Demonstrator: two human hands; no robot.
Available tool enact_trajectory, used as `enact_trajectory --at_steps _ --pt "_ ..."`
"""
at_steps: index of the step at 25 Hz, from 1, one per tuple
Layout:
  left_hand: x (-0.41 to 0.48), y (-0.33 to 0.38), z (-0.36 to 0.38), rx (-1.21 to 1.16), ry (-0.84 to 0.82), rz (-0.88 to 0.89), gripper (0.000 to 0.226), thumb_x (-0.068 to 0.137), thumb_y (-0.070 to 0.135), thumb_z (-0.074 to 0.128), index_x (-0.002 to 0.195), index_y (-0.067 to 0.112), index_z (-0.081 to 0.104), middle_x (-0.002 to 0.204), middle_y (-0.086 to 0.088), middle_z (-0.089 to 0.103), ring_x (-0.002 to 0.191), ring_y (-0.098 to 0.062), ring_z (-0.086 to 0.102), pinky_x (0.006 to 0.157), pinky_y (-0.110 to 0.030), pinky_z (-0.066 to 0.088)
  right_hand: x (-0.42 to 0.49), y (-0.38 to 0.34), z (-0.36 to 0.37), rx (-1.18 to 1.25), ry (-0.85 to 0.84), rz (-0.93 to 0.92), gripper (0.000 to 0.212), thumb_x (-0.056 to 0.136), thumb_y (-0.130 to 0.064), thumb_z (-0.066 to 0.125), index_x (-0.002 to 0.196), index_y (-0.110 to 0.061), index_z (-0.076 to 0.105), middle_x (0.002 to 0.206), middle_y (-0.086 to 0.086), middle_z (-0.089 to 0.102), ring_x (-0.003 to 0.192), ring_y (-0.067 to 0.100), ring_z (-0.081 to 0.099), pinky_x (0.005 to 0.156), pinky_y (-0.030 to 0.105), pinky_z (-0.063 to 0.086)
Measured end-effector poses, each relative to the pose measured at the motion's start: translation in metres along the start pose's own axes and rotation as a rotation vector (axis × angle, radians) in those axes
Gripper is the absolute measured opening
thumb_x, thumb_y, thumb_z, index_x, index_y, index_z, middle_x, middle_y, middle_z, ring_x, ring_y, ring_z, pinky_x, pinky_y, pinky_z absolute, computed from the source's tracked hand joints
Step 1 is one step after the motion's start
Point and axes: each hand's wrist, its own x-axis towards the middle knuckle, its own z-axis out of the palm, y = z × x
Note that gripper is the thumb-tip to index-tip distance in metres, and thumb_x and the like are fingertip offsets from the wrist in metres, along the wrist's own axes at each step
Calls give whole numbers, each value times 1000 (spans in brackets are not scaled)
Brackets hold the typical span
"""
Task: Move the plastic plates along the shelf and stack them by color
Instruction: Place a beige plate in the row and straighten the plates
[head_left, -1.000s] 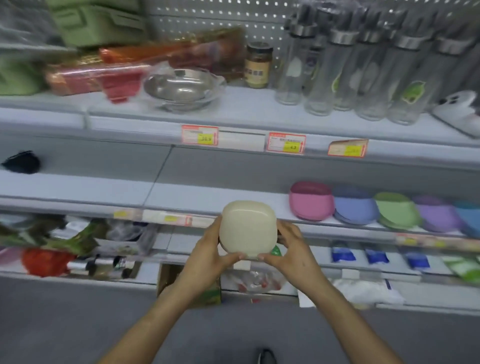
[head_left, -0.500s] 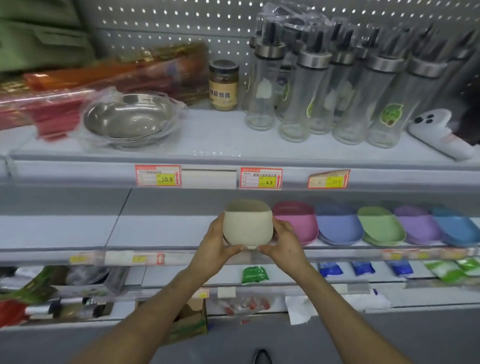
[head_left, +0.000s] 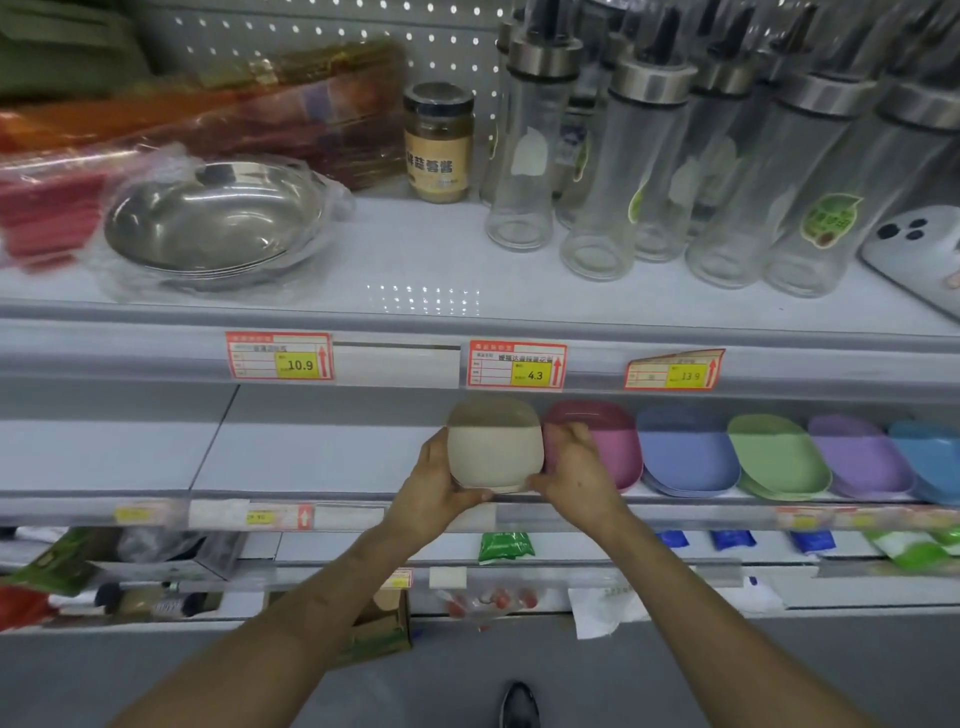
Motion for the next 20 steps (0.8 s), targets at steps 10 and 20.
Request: enact_trajectory --at_steps 10,20 --pt "43 33 -31 448 -288 41 141 70 53 89 162 11 -10 171 -9 3 155 -27 14 125 -36 24 37 -16 -17 -528 -280 -256 133 68 -65 80 164 -12 5 172 8 7 158 23 9 126 40 20" --pt "45 43 -29 657 -312 44 137 71 60 85 162 11 -6 171 -10 4 157 -30 7 126 -40 20 18 4 -9 -383 -220 -276 131 69 -66 81 164 -12 9 171 9 12 157 24 13 127 36 16"
